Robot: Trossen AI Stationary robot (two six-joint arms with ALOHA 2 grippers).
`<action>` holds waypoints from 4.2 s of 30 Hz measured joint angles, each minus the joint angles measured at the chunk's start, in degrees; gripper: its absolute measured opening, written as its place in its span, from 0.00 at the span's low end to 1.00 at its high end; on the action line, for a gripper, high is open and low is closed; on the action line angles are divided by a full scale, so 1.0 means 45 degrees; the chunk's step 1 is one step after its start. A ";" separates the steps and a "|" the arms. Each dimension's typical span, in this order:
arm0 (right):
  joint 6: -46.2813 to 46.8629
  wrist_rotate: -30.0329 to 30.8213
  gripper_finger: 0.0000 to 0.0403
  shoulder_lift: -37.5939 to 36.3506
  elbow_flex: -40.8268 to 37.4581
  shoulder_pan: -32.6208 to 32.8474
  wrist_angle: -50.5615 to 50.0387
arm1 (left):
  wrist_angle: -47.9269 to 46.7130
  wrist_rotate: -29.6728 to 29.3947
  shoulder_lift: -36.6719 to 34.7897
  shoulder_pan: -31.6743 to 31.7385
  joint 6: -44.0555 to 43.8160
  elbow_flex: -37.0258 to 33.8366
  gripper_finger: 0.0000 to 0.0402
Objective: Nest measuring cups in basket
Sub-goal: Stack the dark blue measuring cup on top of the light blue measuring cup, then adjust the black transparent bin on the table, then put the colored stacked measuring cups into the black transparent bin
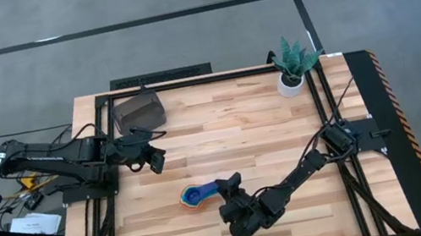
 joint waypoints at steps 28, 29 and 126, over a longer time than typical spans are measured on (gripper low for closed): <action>0.9457 -0.6511 0.58 -0.0340 0.4399 -0.0862 -0.4778 | 0.0038 -0.0117 -0.0058 0.0000 0.0033 0.0005 0.00; 0.9491 -0.6493 0.58 -0.0526 0.4415 -0.0915 -0.4739 | 0.0050 -0.0137 -0.0058 0.0000 0.0028 0.0005 0.00; 1.0253 -1.9449 0.59 -0.9651 -0.6159 -1.0936 -0.0605 | 0.5046 0.4266 0.3339 0.0837 0.2481 0.0034 0.46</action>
